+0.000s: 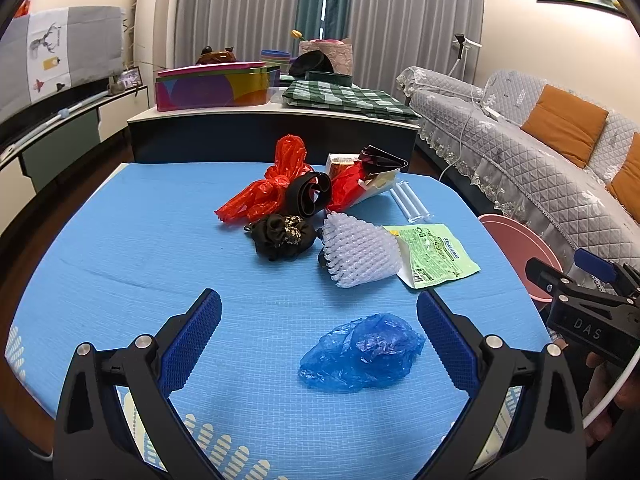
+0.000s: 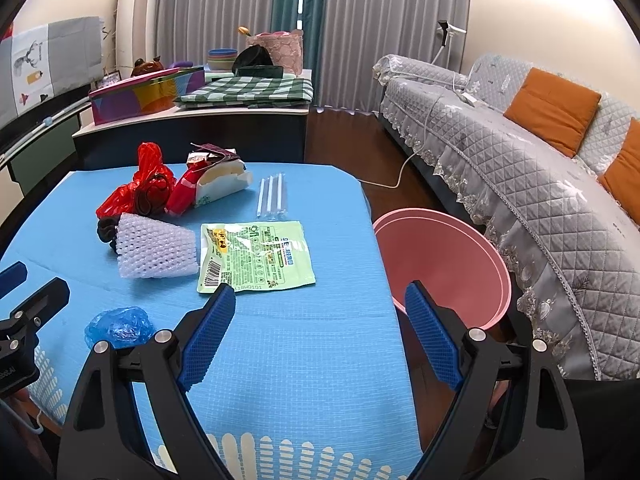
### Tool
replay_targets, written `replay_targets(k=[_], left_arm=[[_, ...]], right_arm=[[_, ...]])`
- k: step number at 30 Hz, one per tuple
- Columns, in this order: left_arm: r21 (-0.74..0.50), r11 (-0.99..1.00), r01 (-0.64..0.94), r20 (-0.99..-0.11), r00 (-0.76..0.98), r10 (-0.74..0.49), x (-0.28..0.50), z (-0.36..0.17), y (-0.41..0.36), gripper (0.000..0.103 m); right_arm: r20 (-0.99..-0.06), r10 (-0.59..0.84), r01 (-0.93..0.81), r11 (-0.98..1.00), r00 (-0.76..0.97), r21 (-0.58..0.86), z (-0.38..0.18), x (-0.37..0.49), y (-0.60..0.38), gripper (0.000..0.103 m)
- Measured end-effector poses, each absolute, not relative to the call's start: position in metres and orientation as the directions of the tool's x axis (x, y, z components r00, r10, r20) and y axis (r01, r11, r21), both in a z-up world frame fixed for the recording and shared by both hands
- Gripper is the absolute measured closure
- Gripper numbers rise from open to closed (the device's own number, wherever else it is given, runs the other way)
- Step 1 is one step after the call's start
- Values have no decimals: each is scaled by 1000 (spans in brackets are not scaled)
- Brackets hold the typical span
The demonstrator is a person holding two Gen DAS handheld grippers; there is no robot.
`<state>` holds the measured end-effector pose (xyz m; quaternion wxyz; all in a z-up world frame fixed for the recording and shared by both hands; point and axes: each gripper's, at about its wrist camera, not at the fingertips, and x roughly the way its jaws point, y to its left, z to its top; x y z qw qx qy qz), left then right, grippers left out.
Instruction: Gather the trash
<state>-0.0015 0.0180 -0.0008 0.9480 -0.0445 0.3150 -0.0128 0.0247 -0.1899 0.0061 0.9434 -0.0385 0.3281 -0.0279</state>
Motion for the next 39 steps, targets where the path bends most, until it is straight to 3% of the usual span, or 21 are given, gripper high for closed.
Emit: replay_targets(k=[25,39], left_arm=[[-94,996,-3,-596,801,-54,-2,0,16,8],[-95,995,-7,-594,803,-51,-1,1,16,8]], right_arm=[[-610,-81,23,994,788,-103,6,24,-188,19],[-618,-69,16,996,783,-91,4,24,-186,32]])
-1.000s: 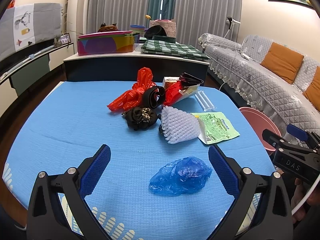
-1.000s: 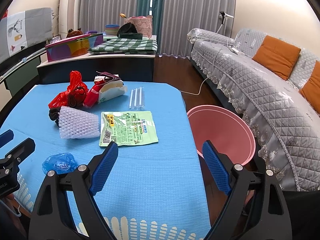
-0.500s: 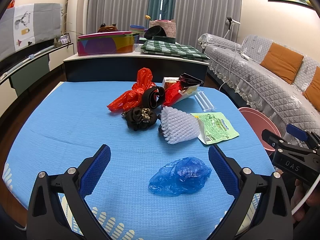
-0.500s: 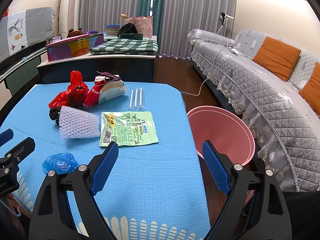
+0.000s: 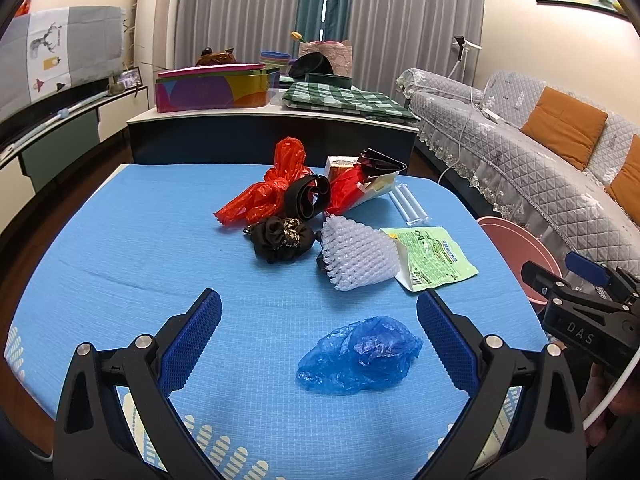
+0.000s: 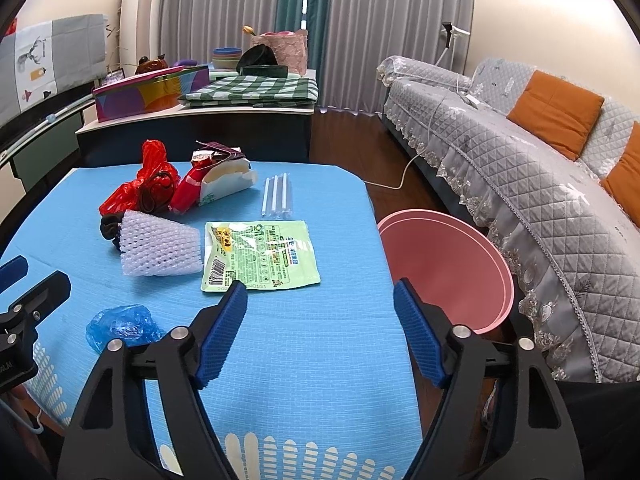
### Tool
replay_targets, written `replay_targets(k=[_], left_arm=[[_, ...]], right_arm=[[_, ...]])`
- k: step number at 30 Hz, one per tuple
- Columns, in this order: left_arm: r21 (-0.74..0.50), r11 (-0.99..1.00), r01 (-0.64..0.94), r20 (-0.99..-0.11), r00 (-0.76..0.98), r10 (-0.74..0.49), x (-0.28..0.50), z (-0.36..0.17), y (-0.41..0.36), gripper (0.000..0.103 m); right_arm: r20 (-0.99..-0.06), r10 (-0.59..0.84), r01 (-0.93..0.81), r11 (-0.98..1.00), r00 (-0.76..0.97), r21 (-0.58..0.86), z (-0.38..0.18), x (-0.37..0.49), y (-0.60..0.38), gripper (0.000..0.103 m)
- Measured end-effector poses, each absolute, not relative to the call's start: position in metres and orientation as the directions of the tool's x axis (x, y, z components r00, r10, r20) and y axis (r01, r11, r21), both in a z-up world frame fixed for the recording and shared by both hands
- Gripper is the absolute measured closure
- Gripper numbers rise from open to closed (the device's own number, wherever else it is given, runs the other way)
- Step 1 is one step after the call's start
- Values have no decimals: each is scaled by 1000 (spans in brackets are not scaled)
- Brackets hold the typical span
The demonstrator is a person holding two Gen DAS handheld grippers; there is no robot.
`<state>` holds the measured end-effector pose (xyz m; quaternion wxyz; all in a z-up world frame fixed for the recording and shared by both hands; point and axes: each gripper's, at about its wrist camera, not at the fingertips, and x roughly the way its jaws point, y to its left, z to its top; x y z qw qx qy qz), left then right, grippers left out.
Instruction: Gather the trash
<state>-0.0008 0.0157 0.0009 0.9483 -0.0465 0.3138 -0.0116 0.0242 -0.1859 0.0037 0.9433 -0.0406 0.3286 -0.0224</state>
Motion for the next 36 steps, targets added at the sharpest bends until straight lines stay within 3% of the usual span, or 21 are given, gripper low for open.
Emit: replay_targets(k=[8,14,16,22,36], left_arm=[[-107,994,-31,-586,809,-38,10,5,23,18],[-95,995,-26,-591,806,-36,22,3,24,40],[-90,996,-20,-590,806,-37,26,4,24,51],[-76,997,-25,-592,806,-25,38,4,29,66],[-91,993,-69,-625,780,-3,79,-11,48,68]], right_arm=[[-627,-6,-23,999,779,-38,0,34,-183,49],[-637,51,-53,998,769,17,-6,51,-176,66],[-641,65,-58,998,765,32,-8,58,-174,68],[-663,103,-76,995,742,70,-16,79,-162,73],[-717,134,-121,990,684,69,-41,118,-145,73]])
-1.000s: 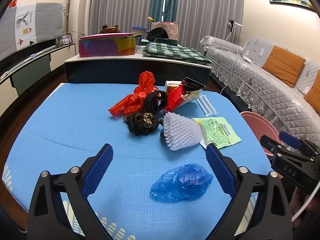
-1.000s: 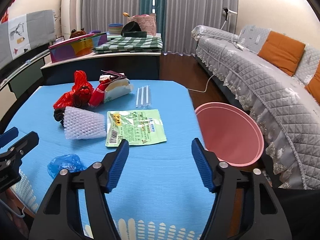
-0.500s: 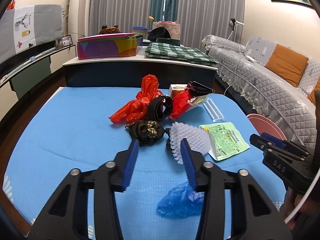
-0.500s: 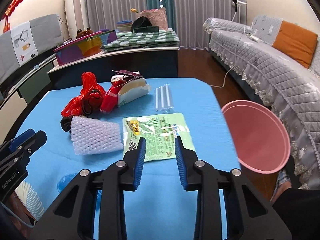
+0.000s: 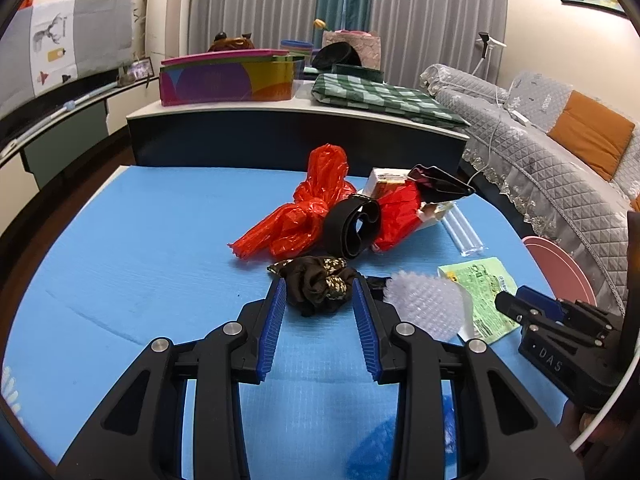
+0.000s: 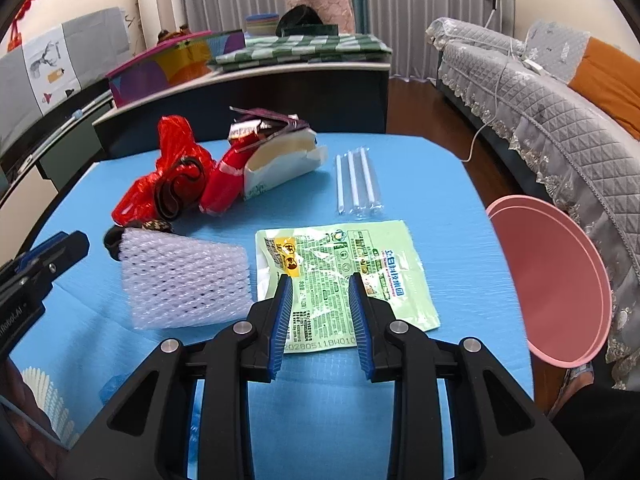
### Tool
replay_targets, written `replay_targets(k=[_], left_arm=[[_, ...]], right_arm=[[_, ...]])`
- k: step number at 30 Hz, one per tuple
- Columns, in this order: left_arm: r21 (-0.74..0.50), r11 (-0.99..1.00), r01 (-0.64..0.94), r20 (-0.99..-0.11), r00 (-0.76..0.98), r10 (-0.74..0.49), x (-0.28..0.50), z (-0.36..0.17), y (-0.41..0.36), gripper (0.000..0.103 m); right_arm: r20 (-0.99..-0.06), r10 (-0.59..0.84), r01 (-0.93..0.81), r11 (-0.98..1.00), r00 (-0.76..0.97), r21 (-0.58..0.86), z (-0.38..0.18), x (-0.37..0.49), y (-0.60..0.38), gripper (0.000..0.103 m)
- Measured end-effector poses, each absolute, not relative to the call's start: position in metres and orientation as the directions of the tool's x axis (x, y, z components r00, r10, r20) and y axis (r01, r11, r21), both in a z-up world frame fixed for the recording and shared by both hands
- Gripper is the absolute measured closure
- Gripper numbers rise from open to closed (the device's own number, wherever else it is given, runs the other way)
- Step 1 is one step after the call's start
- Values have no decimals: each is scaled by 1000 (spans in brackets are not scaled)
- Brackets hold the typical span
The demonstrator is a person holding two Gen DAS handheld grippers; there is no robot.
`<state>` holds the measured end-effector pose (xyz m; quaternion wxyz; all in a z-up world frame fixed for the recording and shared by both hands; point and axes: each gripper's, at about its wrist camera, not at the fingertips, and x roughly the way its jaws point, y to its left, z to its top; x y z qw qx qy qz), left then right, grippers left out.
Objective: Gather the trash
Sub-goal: 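Grasp the green snack wrapper with the right tool while the left tool grasps the black-gold scrunchie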
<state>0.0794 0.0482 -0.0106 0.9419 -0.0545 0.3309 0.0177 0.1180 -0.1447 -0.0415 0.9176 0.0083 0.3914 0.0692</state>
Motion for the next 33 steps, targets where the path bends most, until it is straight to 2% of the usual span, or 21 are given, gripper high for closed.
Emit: replay_targets(k=[8,12,33], left_arm=[[-126,986,-111,-653,757,2,97,-20,59,68],[-139,982,-124,-665,747,0,105,-25,65,59],[-158,979,-128,-709,704,-23,123,-40,64,59]], right_arm=[[-737,188,-159,981,649,110,-52,132,-132,71],[-746,193,-171,979,637,108,-56,139,-123,70],[-767,189,-185,978,613,93,-61,151,-113,70]])
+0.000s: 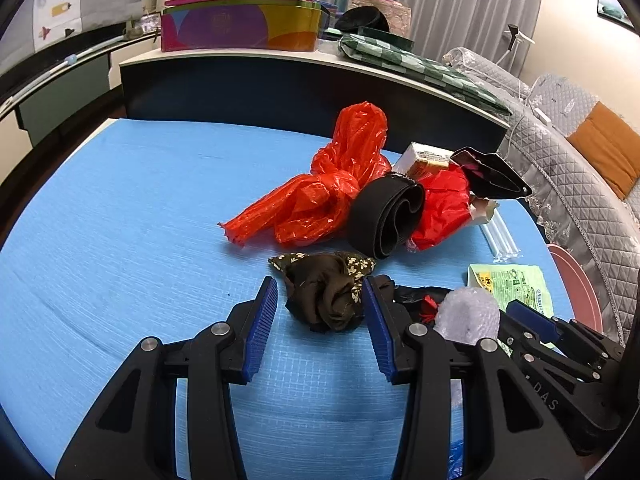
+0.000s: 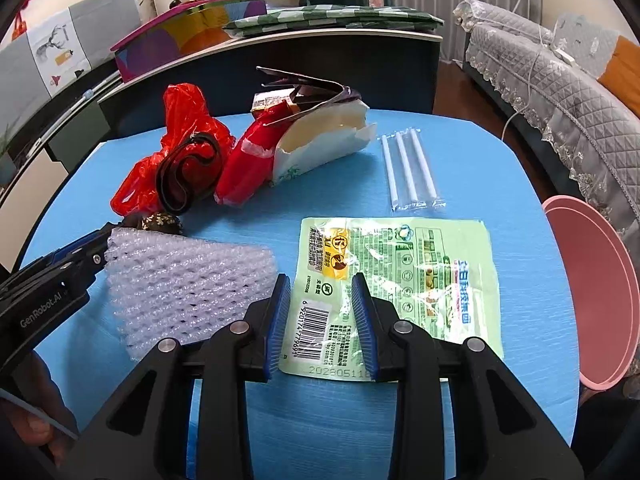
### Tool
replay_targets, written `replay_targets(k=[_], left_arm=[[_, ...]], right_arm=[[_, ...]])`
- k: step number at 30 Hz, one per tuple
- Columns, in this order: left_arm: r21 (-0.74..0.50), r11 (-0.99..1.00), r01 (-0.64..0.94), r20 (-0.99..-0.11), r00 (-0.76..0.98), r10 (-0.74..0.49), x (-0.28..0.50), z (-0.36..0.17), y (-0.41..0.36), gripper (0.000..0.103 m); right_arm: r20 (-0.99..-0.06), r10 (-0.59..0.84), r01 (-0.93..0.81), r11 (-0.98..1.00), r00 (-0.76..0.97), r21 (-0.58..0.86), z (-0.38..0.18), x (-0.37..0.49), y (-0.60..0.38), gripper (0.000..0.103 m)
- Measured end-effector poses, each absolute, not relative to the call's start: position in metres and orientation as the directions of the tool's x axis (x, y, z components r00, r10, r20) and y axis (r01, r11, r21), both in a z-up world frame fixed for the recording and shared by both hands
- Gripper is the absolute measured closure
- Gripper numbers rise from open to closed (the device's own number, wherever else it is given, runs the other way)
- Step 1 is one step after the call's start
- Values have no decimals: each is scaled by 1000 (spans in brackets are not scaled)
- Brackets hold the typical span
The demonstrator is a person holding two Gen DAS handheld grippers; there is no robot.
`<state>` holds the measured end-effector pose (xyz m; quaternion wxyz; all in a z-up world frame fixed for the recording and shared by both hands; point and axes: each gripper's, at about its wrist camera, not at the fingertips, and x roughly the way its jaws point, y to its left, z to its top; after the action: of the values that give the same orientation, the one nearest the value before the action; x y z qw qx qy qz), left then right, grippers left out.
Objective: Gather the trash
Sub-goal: 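Grasp the green snack wrapper with the right tool while the left tool grasps the black-gold scrunchie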
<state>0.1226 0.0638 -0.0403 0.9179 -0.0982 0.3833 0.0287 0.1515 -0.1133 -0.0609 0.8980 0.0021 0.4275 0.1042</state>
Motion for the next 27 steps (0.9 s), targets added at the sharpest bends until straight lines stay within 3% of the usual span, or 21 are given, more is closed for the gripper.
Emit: replay_targets(k=[16,27], left_arm=[[-168,976,-135,-724,690,-29,124,-42,64,60],[-131,985,-116,-729,685,-16,120,-37,54,89]], right_arm=[[-784,143,-152,986,604,63,-66,153,-118,72],[-760,114,-158,987,640,15,-53,142,-122,98]])
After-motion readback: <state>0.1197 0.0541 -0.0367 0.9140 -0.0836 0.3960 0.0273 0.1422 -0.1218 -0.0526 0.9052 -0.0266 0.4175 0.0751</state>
